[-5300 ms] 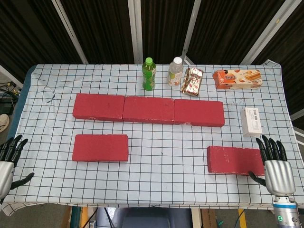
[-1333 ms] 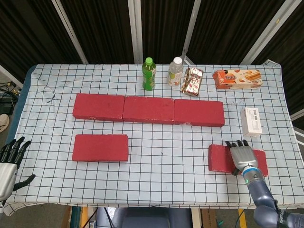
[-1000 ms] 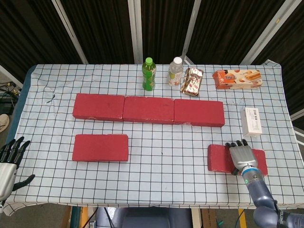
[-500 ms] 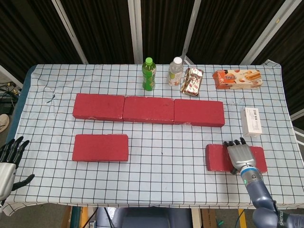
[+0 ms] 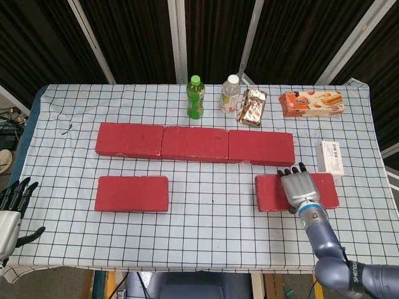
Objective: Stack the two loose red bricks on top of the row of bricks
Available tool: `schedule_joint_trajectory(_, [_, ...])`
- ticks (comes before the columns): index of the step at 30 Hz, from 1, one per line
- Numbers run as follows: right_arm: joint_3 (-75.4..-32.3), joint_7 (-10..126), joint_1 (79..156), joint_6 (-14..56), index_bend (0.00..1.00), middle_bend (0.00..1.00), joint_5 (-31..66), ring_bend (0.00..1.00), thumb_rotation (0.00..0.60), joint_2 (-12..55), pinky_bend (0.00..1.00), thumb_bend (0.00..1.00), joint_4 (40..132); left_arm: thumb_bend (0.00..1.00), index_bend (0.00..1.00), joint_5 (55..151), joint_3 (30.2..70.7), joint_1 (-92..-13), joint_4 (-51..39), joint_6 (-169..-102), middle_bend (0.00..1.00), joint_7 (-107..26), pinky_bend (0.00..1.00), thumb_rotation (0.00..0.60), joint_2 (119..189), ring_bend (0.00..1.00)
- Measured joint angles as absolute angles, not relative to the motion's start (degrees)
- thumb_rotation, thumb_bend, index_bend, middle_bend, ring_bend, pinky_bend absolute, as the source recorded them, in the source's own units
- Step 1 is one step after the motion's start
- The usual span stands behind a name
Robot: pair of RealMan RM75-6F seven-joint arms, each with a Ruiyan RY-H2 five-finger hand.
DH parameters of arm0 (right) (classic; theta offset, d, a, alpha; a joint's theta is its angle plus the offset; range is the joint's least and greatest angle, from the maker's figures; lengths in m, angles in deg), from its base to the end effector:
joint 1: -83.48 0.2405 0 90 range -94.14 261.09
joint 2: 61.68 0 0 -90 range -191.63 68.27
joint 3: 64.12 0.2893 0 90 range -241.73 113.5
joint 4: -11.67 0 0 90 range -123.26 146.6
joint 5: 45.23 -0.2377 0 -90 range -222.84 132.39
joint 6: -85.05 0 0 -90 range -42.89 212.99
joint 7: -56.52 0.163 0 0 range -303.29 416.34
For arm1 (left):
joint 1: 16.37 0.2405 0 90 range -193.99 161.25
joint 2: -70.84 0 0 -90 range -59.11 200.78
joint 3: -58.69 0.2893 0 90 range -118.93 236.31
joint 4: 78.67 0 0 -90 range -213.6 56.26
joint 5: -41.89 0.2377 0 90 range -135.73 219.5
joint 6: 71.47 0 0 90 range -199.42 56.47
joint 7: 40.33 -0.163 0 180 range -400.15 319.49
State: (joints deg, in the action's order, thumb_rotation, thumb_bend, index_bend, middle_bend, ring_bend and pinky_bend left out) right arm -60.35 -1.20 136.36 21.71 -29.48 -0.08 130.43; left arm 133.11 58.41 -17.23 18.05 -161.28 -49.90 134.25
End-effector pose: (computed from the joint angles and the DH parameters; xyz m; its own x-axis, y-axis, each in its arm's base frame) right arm -0.1868 -0.3492 0.0693 0.6911 -0.4943 0.5273 -0.6676 -0.1570 0.7278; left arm -0.3336 0.1691 0.1455 0.4914 -0.0125 0.8708 0.8702 -0.0344 -0.4915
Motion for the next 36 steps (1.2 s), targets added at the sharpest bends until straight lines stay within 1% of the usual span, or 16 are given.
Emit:
schedule_joint_trajectory(5, [-55.6, -4.9, 144.5, 22.5, 0.29, 0.32, -42.6, 0.15, 0.6, 1.3, 0.0, 0.15, 129.3, 0.02, 0.08, 131.6, 57.7, -17.4, 17.8, -160.9, 0.0, -49.6, 0.11, 0.6, 134.3, 0.0])
schedule_joint_trajectory(8, [-52.5, -7.5, 150.2, 22.6, 0.29, 0.32, -51.7, 0.15, 0.6, 3.1, 0.0, 0.15, 126.5, 0.02, 0.08, 130.7, 57.4, -17.8, 17.7, -160.2, 0.0, -49.7, 0.11, 0.6, 134.6, 0.0])
schedule_joint_trajectory(12, [-48.6, -12.0, 157.8, 22.9, 0.29, 0.32, -63.9, 0.16, 0.6, 6.9, 0.0, 0.15, 119.3, 0.02, 0.08, 129.5, 56.9, -18.3, 17.4, -159.0, 0.0, -49.9, 0.11, 0.6, 134.9, 0.0])
schedule_joint_trajectory(15, [-46.4, -15.5, 162.0, 23.6, 0.29, 0.32, -70.9, 0.16, 0.6, 9.7, 0.0, 0.15, 112.4, 0.02, 0.08, 128.5, 56.7, -18.8, 17.3, -158.0, 0.0, -50.3, 0.11, 0.6, 135.3, 0.0])
schedule_joint_trajectory(18, [-44.6, -19.4, 165.5, 24.3, 0.29, 0.32, -75.7, 0.16, 0.6, 12.7, 0.0, 0.15, 105.3, 0.02, 0.07, 127.5, 56.2, -19.2, 17.2, -157.4, 0.0, -50.7, 0.11, 0.6, 135.6, 0.0])
schedule_joint_trajectory(24, [-41.6, -26.1, 170.4, 25.8, 0.29, 0.32, -80.4, 0.16, 0.6, 18.4, 0.0, 0.15, 93.9, 0.02, 0.07, 127.2, 55.9, -19.4, 17.1, -157.5, 0.0, -51.9, 0.11, 0.6, 136.3, 0.0])
schedule_joint_trajectory(29, [-39.9, -28.7, 171.9, 28.5, 0.3, 0.32, -81.4, 0.17, 0.6, 22.8, 0.0, 0.15, 86.1, 0.02, 0.07, 127.1, 56.1, -19.6, 17.0, -157.2, 0.0, -53.4, 0.11, 0.6, 136.9, 0.0])
schedule_joint_trajectory(36, [-39.1, -31.4, 172.6, 32.8, 0.3, 0.32, -81.0, 0.17, 0.6, 28.4, 0.0, 0.15, 77.6, 0.02, 0.07, 126.5, 56.1, -19.9, 17.1, -156.7, 0.0, -55.6, 0.11, 0.6, 137.7, 0.0])
